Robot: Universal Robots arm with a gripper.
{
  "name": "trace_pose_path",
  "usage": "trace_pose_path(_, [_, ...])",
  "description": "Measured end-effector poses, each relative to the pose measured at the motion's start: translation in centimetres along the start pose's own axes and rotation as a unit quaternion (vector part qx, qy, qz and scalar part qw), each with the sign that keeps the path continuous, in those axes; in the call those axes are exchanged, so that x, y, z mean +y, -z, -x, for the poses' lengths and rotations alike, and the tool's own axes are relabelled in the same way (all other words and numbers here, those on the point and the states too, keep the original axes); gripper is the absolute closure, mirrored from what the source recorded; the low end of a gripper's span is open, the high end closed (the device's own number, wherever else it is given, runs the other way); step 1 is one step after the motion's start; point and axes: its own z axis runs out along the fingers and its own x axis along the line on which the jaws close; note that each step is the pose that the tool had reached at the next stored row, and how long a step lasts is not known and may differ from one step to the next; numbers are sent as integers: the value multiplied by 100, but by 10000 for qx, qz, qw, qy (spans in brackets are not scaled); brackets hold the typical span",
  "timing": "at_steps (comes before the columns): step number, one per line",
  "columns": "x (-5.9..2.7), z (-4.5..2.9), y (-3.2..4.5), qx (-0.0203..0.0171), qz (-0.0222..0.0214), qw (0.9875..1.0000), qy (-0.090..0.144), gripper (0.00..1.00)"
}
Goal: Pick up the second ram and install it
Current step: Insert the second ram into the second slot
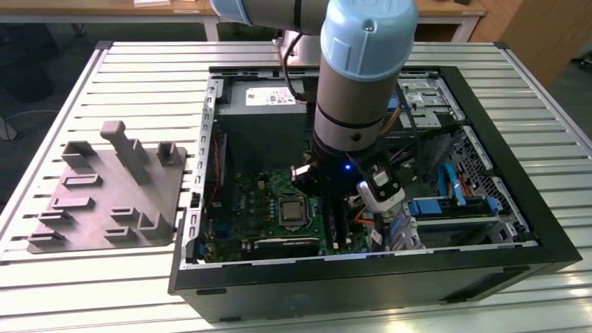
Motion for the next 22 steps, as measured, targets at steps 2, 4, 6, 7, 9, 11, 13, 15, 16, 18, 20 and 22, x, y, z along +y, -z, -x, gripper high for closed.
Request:
trace_pose_path(2, [4,2,90,0,0,10000,0,73])
trace_pose_path(4, [19,4,177,0,-1,10000,0,73])
trace_pose_path(6, [35,6,232,0,-2,10000,0,75])
trace_pose_path(7, [39,6,249,0,-3,10000,1,80])
trace_pose_path(9, [49,6,271,-1,-12,10000,0,89])
trace_pose_path(11, [55,6,294,0,-26,10000,1,89])
trace_pose_path(13, [55,6,300,-1,-27,10000,1,89])
trace_pose_path(15, [56,6,300,-1,-26,10000,0,89])
trace_pose_path(16, [56,6,300,-1,-26,10000,1,89])
trace_pose_path(18, [55,6,302,0,-27,10000,1,89])
trace_pose_path(20, [56,6,302,-1,-27,10000,0,89])
trace_pose_path(22, [56,6,303,0,-27,10000,1,89])
